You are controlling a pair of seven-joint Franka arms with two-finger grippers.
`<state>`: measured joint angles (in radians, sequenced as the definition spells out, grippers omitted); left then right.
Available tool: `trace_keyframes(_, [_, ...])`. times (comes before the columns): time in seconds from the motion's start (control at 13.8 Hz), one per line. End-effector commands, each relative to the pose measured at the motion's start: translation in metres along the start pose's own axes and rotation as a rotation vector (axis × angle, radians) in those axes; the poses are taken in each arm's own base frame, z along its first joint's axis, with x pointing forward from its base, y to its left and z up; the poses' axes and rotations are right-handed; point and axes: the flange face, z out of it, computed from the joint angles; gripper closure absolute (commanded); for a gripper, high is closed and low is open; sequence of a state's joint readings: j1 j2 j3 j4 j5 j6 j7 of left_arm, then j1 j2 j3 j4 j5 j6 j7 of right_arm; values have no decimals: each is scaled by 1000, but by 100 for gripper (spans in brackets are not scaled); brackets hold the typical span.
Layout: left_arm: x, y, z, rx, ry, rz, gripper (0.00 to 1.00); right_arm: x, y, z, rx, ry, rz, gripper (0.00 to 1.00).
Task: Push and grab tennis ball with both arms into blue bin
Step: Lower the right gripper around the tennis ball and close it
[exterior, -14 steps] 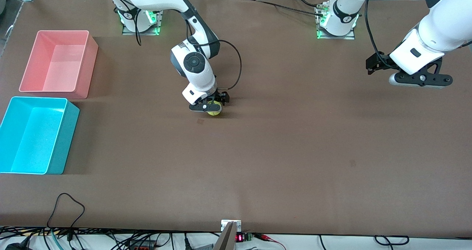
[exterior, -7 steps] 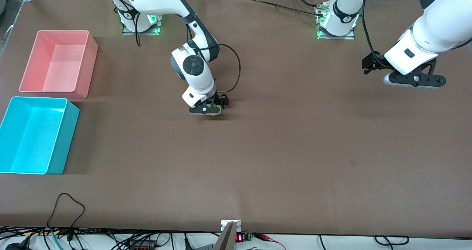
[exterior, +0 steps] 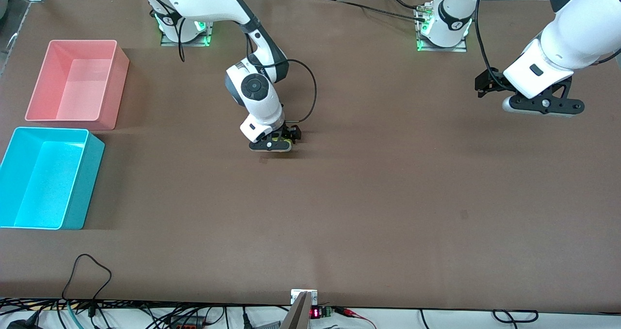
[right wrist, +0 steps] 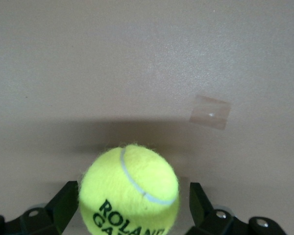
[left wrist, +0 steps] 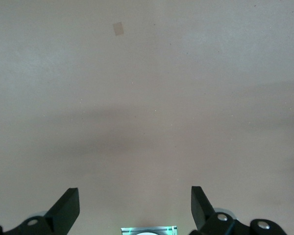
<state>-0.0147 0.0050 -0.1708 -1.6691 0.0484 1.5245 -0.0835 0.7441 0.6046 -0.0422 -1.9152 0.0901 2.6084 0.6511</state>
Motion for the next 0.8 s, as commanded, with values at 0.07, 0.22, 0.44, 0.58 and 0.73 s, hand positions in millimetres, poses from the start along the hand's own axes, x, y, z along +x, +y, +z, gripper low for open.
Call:
trace_keyframes(0.07, [-2,2,-1,7,-21,15,0,3,-4,0,3,14,-19,17])
trace_keyframes(0.22, [-2,4,-3,6,-18,18,0,4,-4,0,4,15,-19,41])
trace_keyframes(0.44, [-3,9,-3,9,-21,26,0,6,-7,-3,9,21,-23,72])
trace_keyframes(0.58, [-3,8,-3,9,-22,24,0,8,-7,-5,11,24,-28,92])
trace_keyframes(0.73, [-3,6,-3,7,-21,21,0,28,-1,-26,-14,18,-63,100])
